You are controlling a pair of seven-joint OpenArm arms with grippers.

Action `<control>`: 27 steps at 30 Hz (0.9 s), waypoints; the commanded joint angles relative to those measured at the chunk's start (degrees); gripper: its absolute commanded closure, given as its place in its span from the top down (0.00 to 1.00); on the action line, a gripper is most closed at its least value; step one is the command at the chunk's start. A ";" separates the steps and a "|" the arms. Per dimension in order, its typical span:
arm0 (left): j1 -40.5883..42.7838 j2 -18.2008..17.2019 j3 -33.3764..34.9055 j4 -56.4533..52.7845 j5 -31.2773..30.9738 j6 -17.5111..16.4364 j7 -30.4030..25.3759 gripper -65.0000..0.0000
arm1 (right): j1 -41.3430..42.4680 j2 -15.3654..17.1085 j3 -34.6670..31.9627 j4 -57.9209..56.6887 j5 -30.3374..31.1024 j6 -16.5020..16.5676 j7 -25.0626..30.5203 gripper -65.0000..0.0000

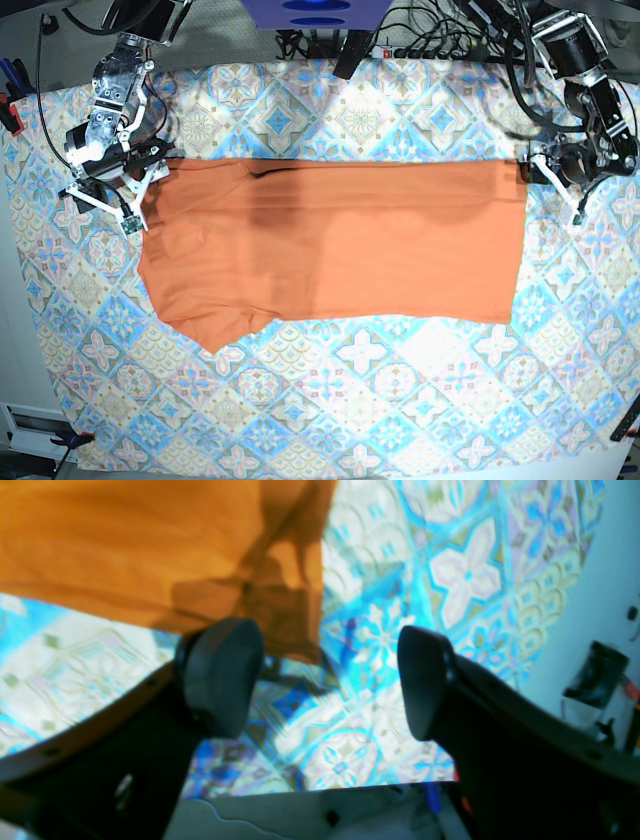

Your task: Fold the T-shirt properly

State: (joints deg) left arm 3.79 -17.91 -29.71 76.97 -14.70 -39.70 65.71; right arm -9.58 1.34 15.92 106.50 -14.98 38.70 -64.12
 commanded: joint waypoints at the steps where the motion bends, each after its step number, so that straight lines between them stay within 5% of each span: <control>1: -0.50 -0.86 1.54 0.88 -0.64 -0.30 -1.76 0.64 | 0.75 -0.07 0.82 0.97 0.43 0.56 0.60 0.67; 15: -0.76 0.20 3.21 0.88 -0.55 -0.30 -2.11 0.64 | 6.20 -2.44 9.26 -6.85 0.52 1.30 0.60 0.68; 27: -0.76 0.20 3.12 0.88 -0.20 -0.30 -2.11 0.64 | 8.31 -2.53 9.62 -12.21 0.61 1.30 -0.81 0.68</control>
State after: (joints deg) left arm 3.66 -16.82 -26.35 76.97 -14.44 -39.92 64.03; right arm -2.13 -1.74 25.52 93.54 -14.68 40.07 -65.43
